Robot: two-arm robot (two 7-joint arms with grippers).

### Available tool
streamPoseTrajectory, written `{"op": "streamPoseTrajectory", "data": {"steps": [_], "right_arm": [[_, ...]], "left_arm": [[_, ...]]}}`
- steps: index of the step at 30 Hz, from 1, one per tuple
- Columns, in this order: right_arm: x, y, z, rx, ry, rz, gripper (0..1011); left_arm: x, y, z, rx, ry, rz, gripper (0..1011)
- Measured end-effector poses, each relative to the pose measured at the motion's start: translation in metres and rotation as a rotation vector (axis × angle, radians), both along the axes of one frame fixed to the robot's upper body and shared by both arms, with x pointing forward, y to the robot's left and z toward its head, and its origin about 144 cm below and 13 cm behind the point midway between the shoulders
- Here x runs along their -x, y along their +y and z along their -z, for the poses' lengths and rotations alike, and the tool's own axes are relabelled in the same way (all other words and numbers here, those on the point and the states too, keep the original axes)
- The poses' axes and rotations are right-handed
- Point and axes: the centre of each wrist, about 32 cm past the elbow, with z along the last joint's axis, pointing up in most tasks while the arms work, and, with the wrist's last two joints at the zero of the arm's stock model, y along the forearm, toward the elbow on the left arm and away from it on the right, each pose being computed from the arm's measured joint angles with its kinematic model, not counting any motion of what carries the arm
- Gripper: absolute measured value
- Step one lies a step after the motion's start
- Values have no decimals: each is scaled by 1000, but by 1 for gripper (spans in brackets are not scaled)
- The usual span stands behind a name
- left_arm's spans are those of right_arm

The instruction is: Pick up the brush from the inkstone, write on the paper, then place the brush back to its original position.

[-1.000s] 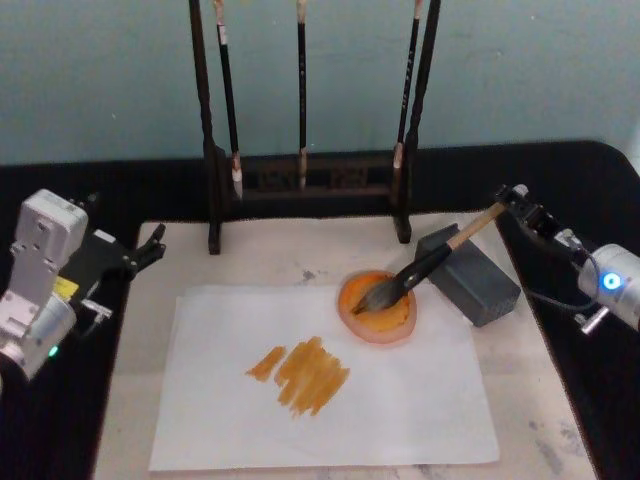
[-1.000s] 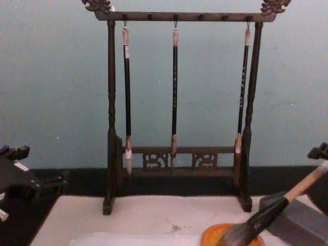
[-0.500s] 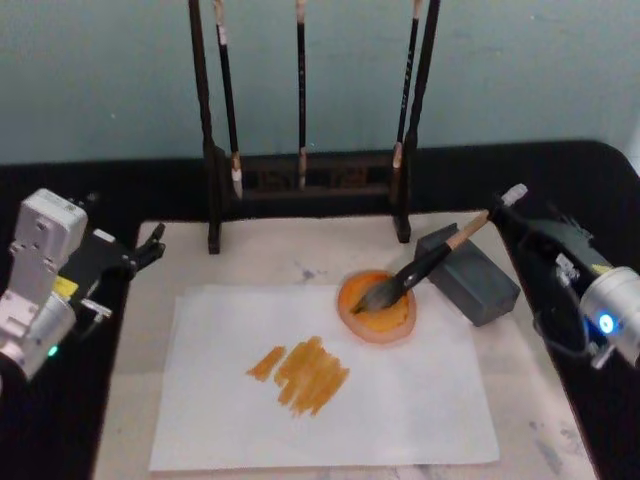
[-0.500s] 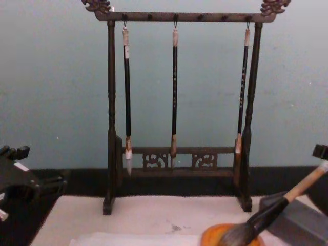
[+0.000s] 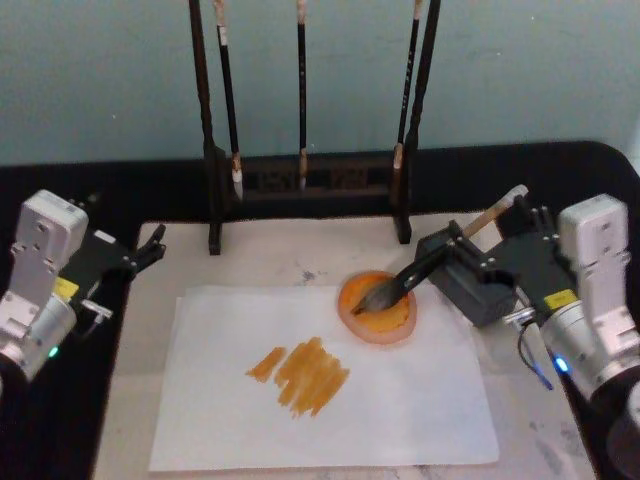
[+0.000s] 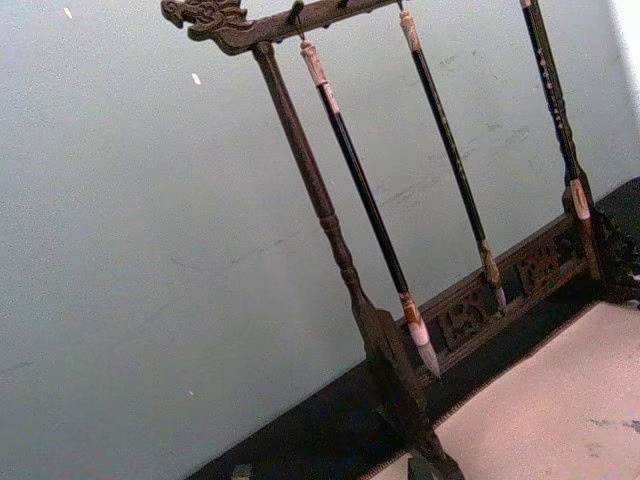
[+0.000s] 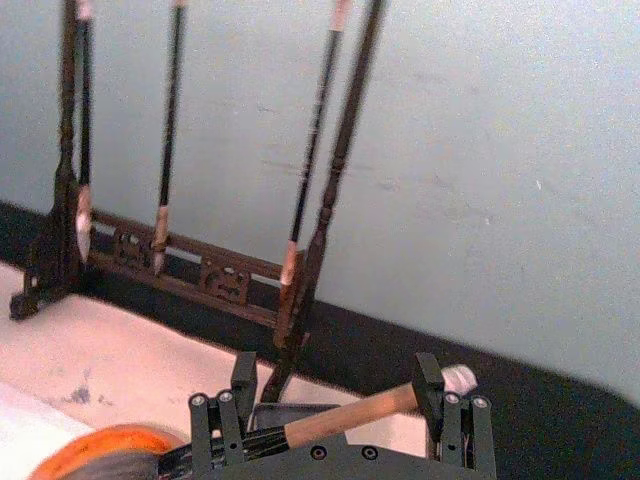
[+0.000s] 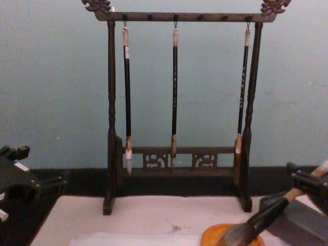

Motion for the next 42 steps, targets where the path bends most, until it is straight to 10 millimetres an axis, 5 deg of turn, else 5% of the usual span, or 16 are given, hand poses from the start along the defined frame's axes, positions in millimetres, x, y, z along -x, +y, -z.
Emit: {"op": "streamPoseTrajectory", "data": {"steps": [8,42], "right_arm": [[-2,7,14,102,-60,-20,1000],[-3,5,12,70,-47,-20,1000]], "left_arm": [[0,0,0,0,0,0,1010],[0,0,0,0,0,0,1010]]}}
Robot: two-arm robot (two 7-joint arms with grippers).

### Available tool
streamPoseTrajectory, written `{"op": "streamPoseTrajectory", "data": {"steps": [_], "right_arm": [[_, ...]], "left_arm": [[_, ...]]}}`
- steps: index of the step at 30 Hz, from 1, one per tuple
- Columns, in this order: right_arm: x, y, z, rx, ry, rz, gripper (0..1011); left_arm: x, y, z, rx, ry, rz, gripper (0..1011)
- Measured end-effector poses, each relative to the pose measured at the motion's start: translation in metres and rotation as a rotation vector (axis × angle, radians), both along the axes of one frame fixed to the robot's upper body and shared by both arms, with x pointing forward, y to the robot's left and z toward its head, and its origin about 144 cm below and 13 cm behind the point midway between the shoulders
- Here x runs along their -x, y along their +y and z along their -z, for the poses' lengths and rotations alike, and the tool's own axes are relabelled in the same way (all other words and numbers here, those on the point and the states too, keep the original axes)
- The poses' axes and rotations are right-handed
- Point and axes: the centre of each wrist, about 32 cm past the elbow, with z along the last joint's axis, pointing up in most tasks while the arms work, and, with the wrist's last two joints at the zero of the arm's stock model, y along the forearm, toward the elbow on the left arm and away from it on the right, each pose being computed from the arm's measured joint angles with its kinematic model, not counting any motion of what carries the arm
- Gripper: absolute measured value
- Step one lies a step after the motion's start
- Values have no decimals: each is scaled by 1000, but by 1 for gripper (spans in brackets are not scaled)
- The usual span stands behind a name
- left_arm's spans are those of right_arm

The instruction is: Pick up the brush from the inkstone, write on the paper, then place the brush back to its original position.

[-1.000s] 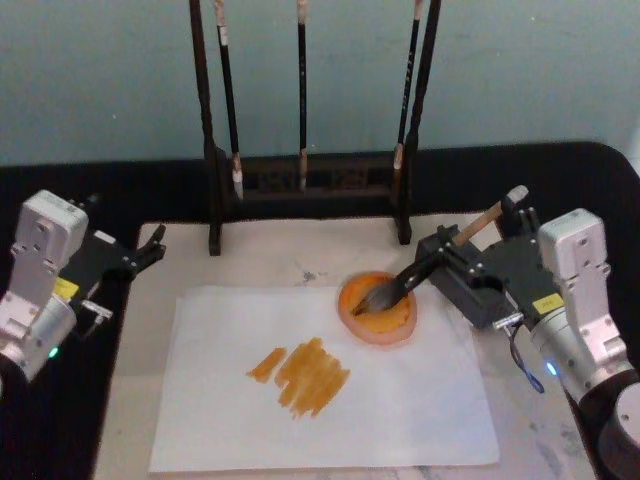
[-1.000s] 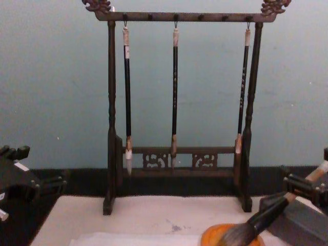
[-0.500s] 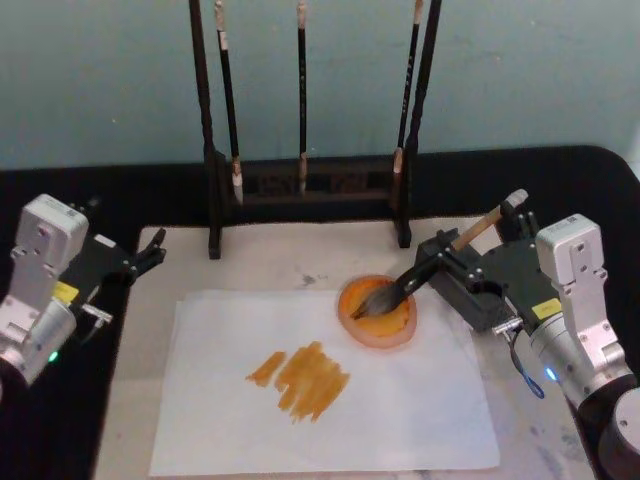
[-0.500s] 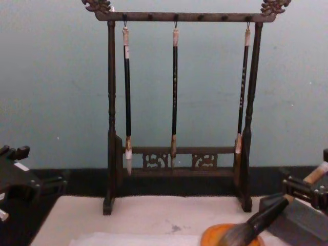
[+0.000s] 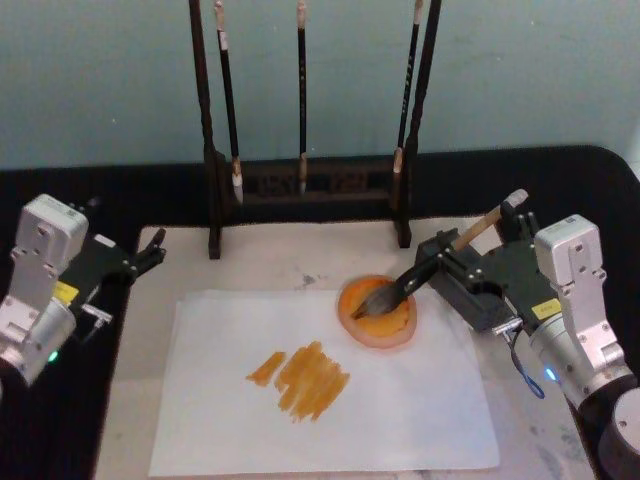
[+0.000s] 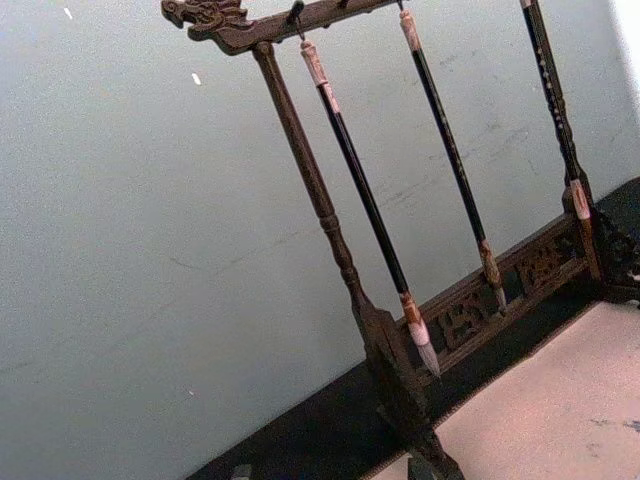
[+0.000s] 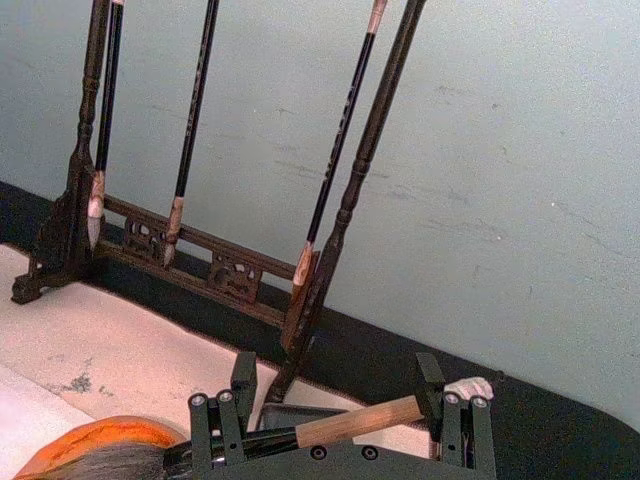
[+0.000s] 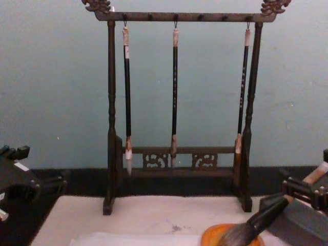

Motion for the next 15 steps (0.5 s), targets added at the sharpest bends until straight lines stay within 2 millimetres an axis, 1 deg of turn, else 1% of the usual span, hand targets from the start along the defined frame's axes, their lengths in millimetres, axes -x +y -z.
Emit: {"op": "streamPoseTrajectory", "data": {"steps": [15], "right_arm": [[0,0,0,2,-1,0,1000]], "left_arm": [[0,0,0,0,0,0,1010]]}}
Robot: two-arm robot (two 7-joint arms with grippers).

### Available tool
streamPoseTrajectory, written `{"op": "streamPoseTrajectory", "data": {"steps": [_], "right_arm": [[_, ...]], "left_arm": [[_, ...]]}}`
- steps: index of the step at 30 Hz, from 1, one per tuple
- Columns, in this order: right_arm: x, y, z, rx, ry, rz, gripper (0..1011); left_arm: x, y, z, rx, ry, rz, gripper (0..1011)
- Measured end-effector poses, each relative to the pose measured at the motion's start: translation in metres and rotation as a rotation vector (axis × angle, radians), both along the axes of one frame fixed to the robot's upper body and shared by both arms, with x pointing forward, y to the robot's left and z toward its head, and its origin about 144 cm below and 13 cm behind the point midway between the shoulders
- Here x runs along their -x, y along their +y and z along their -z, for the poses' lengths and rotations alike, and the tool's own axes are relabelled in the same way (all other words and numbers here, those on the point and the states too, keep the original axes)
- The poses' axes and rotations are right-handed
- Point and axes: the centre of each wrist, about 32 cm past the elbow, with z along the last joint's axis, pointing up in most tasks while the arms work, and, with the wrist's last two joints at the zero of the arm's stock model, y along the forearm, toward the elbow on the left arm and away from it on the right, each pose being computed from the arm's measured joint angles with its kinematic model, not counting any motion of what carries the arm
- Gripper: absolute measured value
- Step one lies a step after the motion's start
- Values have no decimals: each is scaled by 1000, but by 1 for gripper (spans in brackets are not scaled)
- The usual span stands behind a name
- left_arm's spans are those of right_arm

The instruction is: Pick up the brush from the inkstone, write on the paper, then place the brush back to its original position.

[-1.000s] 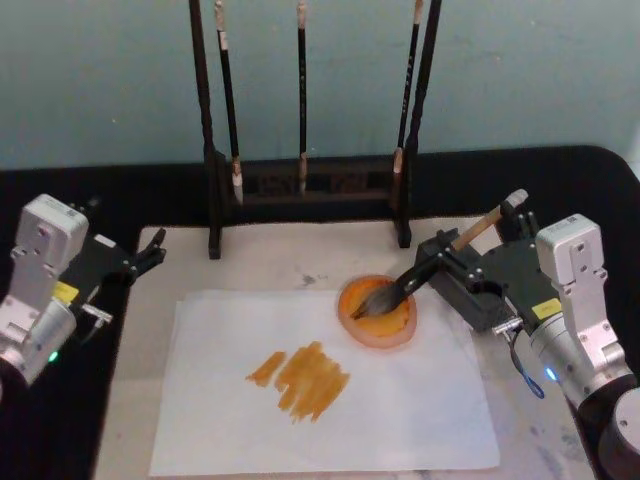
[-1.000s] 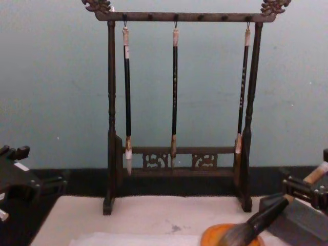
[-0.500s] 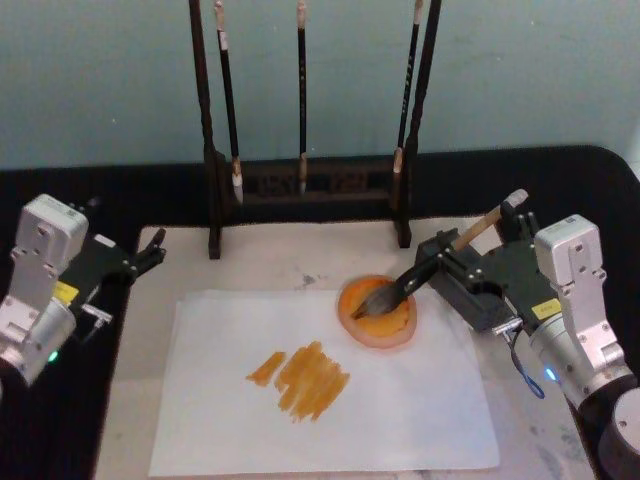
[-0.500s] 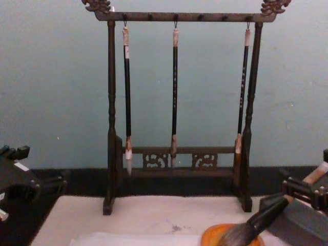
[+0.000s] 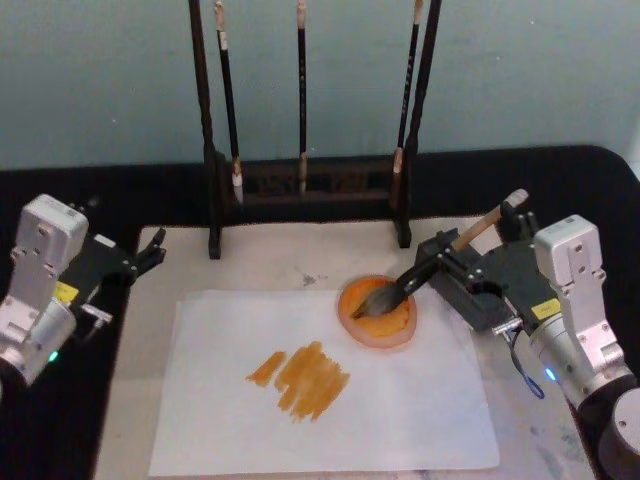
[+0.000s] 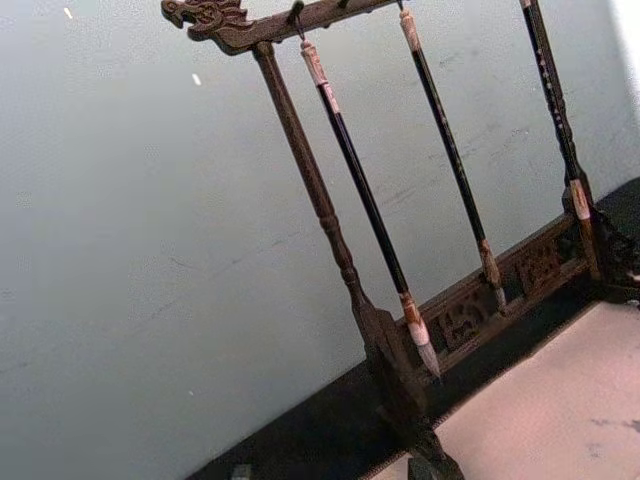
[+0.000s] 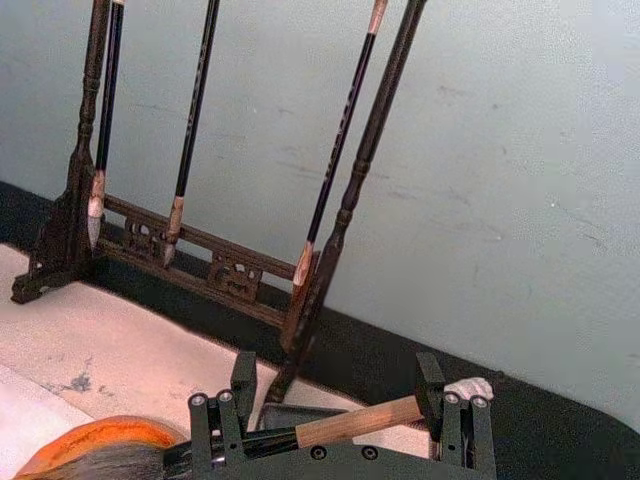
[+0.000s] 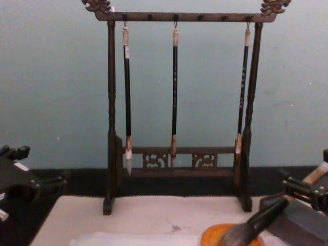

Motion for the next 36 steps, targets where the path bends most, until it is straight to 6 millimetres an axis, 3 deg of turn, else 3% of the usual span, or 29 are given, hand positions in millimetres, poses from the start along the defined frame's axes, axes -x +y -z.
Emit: {"op": "streamPoseTrajectory", "data": {"steps": [36], "right_arm": [[0,0,0,0,0,0,1000]], "left_arm": [[0,0,0,0,0,0,1010]]}}
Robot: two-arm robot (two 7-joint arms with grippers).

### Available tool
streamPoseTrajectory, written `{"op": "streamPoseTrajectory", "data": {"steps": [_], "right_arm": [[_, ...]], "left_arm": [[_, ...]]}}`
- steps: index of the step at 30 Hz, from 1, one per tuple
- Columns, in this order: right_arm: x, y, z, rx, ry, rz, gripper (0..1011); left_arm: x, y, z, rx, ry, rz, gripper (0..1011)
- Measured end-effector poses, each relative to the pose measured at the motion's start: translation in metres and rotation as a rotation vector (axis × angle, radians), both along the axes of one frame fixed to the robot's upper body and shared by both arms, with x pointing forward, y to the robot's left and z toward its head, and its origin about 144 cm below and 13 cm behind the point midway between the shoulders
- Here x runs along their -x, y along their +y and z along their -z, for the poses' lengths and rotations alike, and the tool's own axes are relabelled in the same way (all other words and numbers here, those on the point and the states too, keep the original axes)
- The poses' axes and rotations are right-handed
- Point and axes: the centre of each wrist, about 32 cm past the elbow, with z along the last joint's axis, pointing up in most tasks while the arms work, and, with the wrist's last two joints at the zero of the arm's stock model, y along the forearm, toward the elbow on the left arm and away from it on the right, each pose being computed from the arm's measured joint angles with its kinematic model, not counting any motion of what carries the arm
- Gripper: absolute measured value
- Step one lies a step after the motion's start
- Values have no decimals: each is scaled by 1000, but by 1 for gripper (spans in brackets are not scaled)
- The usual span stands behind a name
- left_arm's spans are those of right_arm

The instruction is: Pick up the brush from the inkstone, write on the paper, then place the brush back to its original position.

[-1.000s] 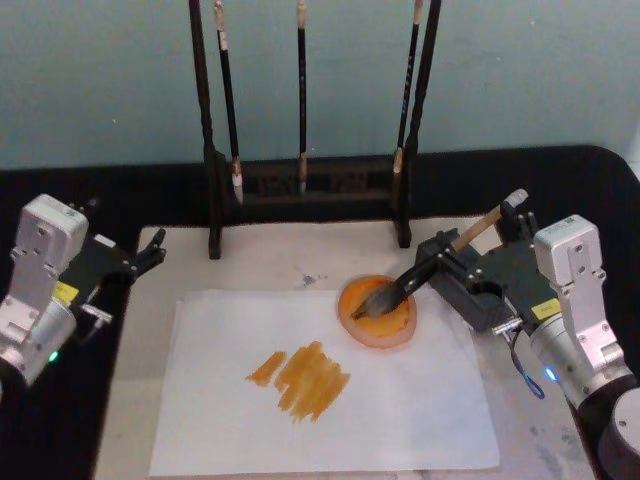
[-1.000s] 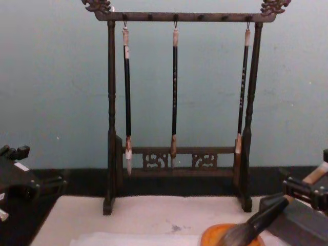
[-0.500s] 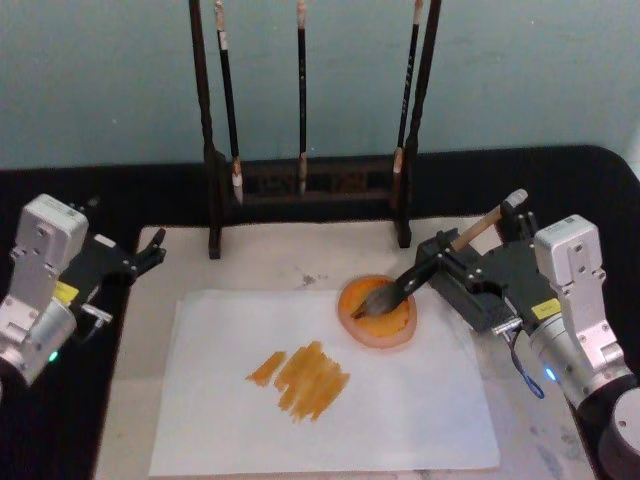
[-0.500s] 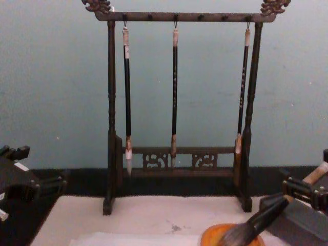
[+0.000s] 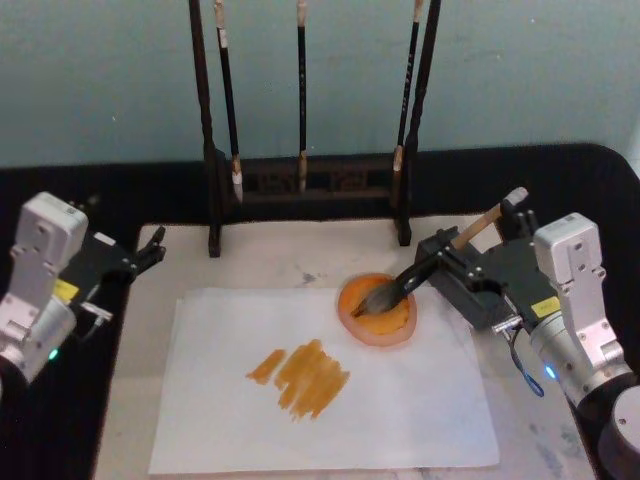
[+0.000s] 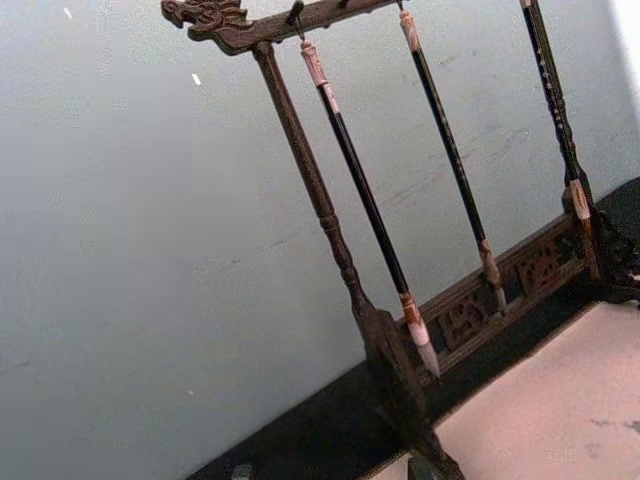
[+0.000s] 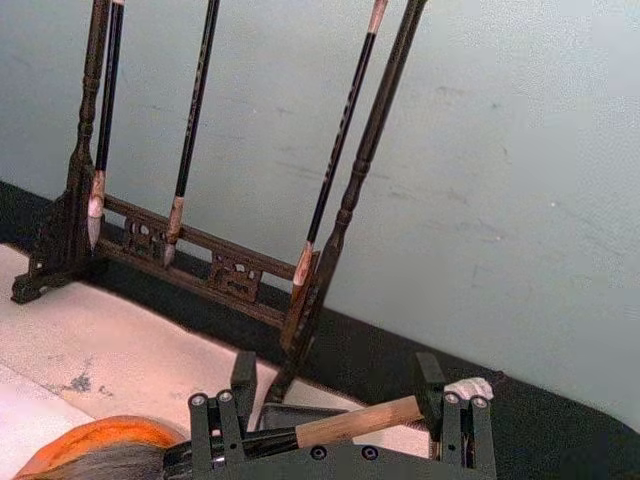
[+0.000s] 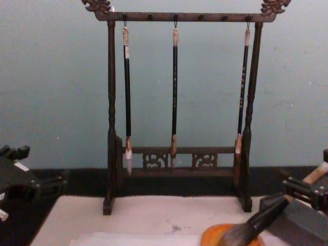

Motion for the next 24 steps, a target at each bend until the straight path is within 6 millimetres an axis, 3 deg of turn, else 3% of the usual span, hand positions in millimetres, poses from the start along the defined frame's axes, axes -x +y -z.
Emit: {"op": "streamPoseTrajectory", "data": {"steps": [24], "right_arm": [[0,0,0,0,0,0,1000]], "left_arm": [[0,0,0,0,0,0,1010]]}}
